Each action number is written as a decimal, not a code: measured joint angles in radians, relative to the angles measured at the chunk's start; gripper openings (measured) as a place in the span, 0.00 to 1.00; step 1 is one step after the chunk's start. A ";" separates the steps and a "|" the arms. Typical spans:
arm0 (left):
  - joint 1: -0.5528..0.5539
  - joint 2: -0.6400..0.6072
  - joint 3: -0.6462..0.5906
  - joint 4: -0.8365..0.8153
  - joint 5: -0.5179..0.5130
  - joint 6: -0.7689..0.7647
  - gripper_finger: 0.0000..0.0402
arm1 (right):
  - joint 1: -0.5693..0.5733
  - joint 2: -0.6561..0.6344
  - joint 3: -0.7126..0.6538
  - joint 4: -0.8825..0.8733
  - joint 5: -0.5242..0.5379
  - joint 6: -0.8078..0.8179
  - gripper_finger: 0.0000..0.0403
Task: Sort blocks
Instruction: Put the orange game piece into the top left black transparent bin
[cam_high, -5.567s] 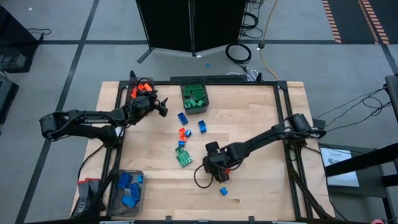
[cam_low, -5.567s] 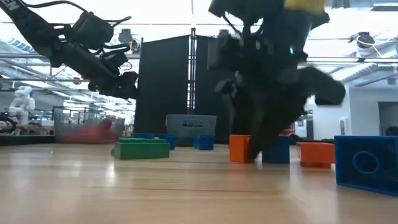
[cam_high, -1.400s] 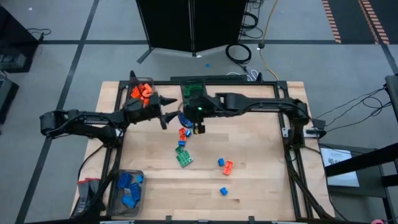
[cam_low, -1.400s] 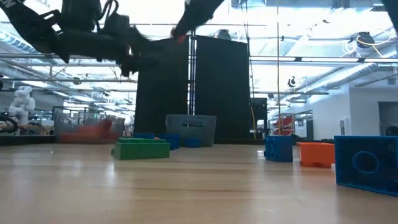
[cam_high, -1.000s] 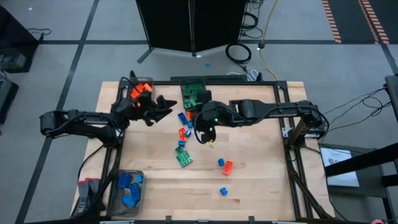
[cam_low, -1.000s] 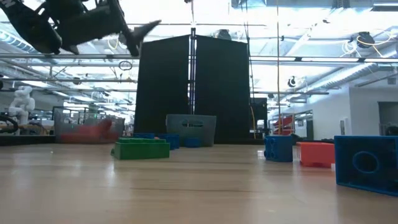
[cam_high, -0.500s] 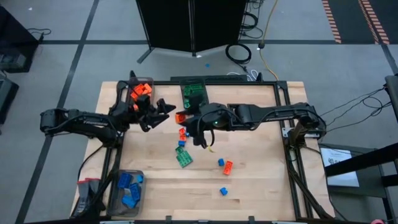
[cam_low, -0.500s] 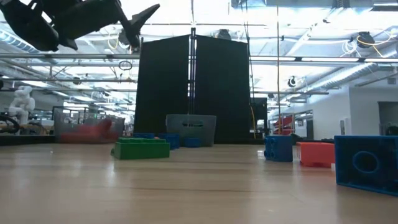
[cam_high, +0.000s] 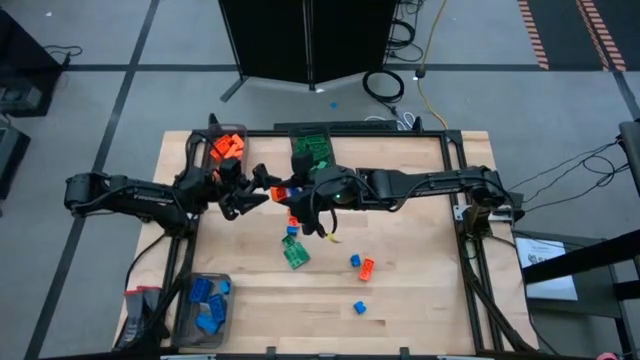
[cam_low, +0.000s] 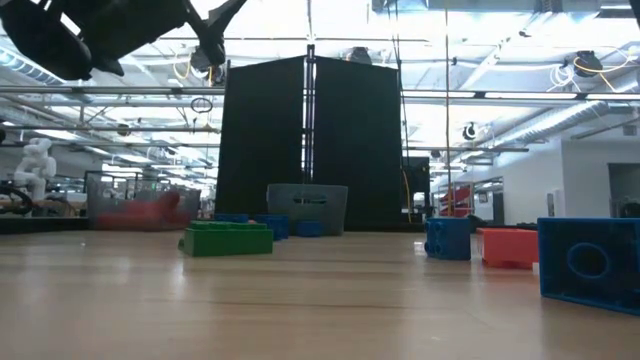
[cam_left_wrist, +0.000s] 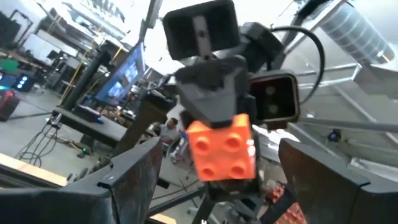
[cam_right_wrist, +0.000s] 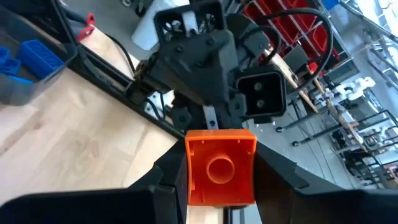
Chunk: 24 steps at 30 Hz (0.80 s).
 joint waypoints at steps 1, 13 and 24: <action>-0.002 0.000 0.000 0.000 0.003 0.010 0.80 | -0.003 0.000 0.000 0.001 -0.001 0.000 0.28; -0.019 0.000 0.029 -0.003 0.040 0.041 0.80 | -0.027 0.024 0.000 0.048 -0.077 -0.011 0.28; -0.020 0.000 0.029 -0.019 0.053 0.078 0.80 | -0.028 0.027 0.000 0.050 -0.075 -0.034 0.28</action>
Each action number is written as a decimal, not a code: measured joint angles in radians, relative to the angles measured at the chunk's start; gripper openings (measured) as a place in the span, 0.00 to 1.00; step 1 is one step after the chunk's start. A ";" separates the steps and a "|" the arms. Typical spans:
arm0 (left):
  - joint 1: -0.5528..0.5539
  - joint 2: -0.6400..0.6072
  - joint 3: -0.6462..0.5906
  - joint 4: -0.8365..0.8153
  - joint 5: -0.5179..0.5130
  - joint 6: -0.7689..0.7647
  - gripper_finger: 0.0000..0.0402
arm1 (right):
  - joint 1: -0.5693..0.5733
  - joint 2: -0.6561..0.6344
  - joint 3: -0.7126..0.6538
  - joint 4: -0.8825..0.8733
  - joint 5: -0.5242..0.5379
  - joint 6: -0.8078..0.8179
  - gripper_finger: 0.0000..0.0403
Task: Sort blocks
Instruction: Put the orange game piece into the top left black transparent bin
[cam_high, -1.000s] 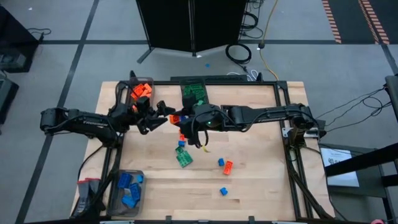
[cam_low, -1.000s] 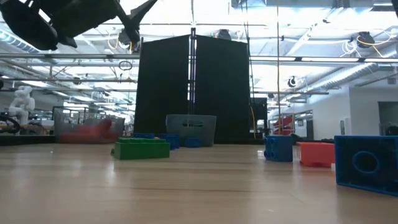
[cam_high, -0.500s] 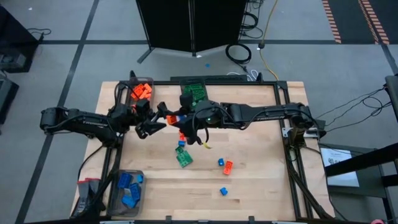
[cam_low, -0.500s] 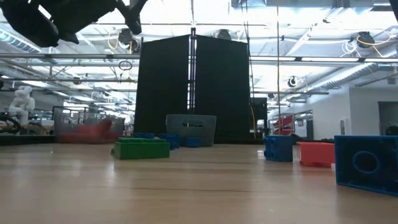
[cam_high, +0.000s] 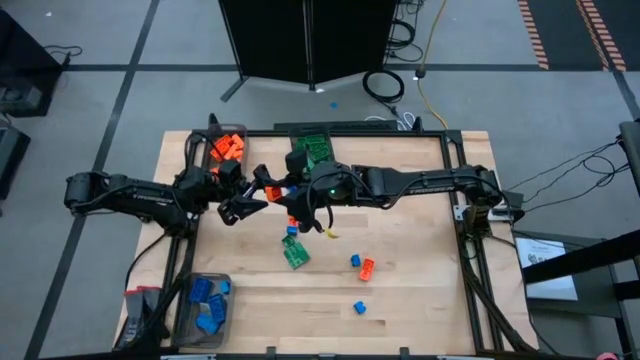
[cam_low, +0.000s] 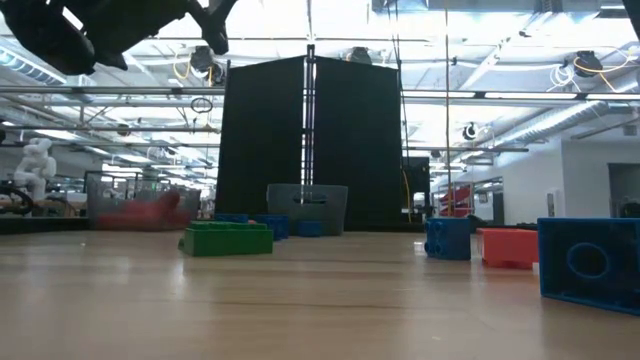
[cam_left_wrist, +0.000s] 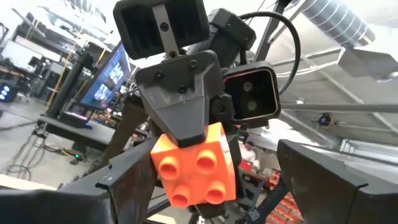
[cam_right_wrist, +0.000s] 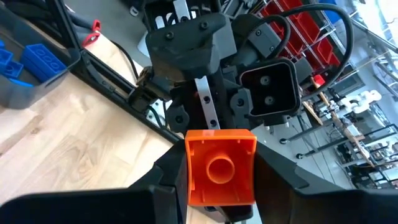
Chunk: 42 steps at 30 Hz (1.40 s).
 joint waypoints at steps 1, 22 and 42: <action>0.000 0.000 0.000 -0.002 0.000 0.014 0.79 | 0.000 0.000 0.000 0.001 0.000 0.000 0.28; 0.009 0.001 0.000 -0.022 0.007 0.017 0.33 | 0.010 0.000 0.000 -0.012 -0.028 -0.024 0.28; 0.109 -0.006 -0.004 -0.182 -0.150 0.186 0.34 | 0.056 -0.048 0.000 -0.326 0.346 0.224 0.85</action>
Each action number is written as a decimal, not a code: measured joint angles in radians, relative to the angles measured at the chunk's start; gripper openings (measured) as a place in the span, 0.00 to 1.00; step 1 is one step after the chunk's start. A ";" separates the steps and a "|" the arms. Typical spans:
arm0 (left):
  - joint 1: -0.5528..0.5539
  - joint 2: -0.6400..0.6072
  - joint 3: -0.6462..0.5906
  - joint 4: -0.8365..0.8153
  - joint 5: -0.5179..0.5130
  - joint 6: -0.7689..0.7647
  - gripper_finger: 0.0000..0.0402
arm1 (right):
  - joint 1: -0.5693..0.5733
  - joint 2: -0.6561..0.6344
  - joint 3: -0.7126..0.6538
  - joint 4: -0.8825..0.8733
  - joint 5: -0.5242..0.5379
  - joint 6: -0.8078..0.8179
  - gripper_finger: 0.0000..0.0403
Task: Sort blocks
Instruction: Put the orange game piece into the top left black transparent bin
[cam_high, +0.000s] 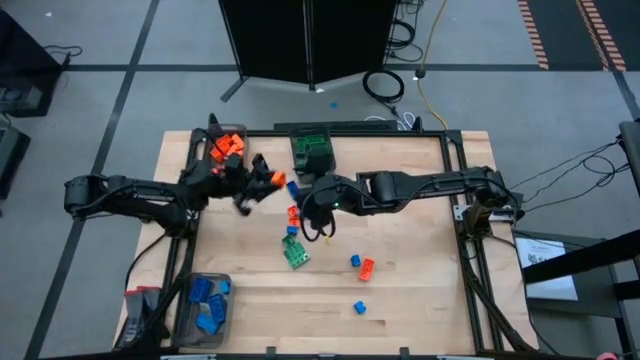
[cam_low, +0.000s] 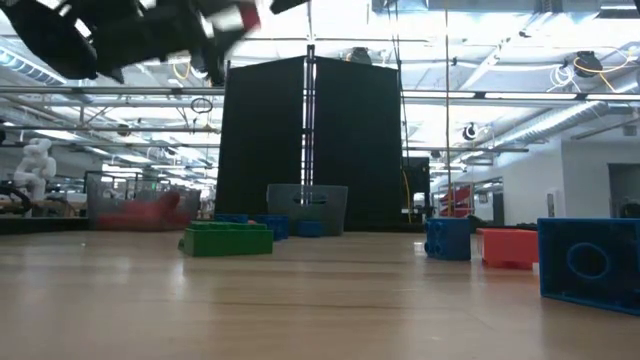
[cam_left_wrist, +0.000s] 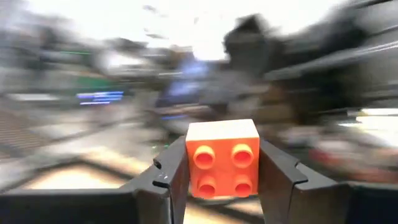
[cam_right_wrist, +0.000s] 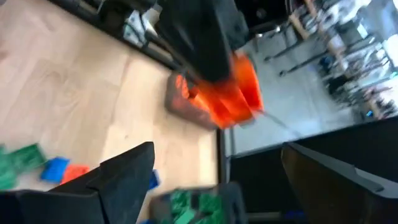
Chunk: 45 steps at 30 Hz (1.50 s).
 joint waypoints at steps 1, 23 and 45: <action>0.017 0.000 0.000 -0.058 -0.083 0.051 0.34 | 0.004 -0.004 0.000 -0.029 0.004 0.024 0.84; 0.421 -0.006 -0.002 -0.669 -1.100 0.364 0.34 | 0.047 -0.026 0.000 -0.396 -0.065 0.371 0.78; 0.478 -0.006 -0.002 -0.912 -0.718 0.314 0.87 | 0.018 -0.018 -0.145 -0.168 -0.301 0.359 0.78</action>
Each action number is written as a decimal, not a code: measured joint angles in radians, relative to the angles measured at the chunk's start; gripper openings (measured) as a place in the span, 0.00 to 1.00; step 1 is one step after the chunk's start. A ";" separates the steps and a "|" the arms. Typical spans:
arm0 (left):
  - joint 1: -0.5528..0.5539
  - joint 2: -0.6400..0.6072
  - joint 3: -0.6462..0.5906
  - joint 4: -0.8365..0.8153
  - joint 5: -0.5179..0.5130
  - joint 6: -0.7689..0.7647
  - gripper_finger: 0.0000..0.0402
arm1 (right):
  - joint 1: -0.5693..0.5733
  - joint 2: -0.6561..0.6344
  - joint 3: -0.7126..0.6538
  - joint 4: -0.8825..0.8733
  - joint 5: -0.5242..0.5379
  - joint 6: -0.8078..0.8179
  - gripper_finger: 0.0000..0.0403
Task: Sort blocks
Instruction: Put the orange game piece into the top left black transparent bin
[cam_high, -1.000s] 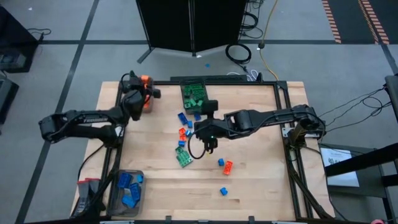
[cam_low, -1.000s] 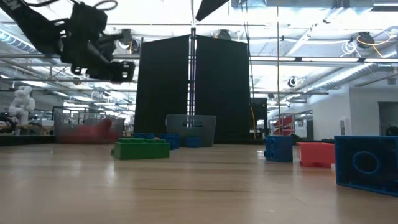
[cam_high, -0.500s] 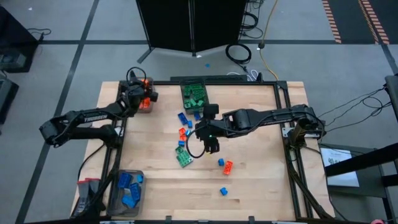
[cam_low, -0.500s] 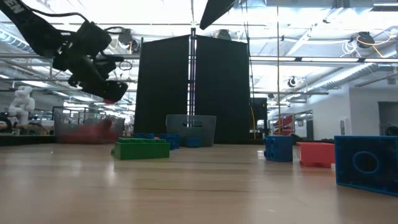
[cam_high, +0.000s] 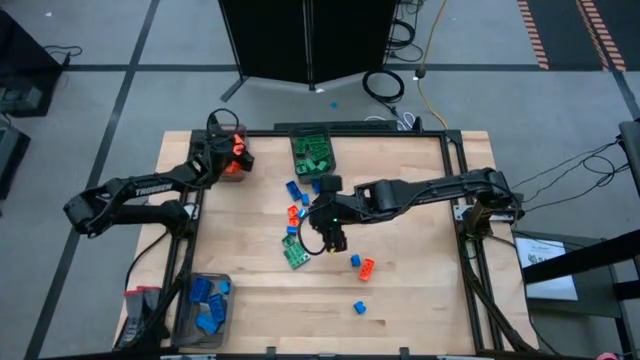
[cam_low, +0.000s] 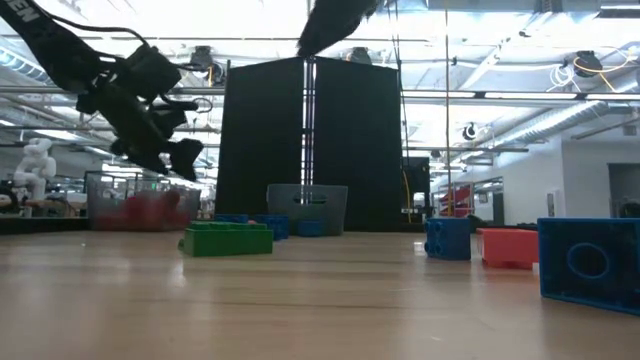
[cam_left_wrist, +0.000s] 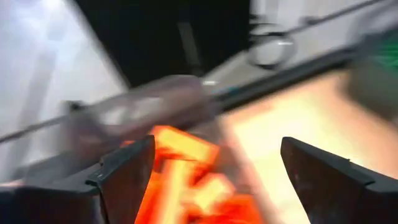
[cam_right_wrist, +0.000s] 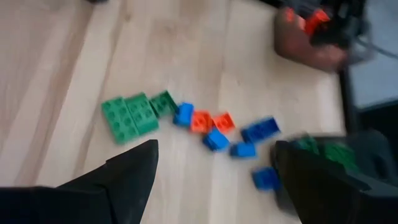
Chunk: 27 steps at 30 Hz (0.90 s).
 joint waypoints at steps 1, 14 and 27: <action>-0.006 -0.002 0.000 0.004 0.044 -0.011 0.87 | -0.006 0.000 -0.043 0.072 -0.021 -0.017 0.78; -0.119 -0.118 0.000 0.011 0.218 -0.021 0.87 | -0.131 0.214 -0.217 0.700 -0.004 -0.194 0.78; -0.169 -0.155 0.001 -0.021 0.219 -0.020 0.87 | -0.198 0.529 0.151 0.370 -0.074 -0.183 0.78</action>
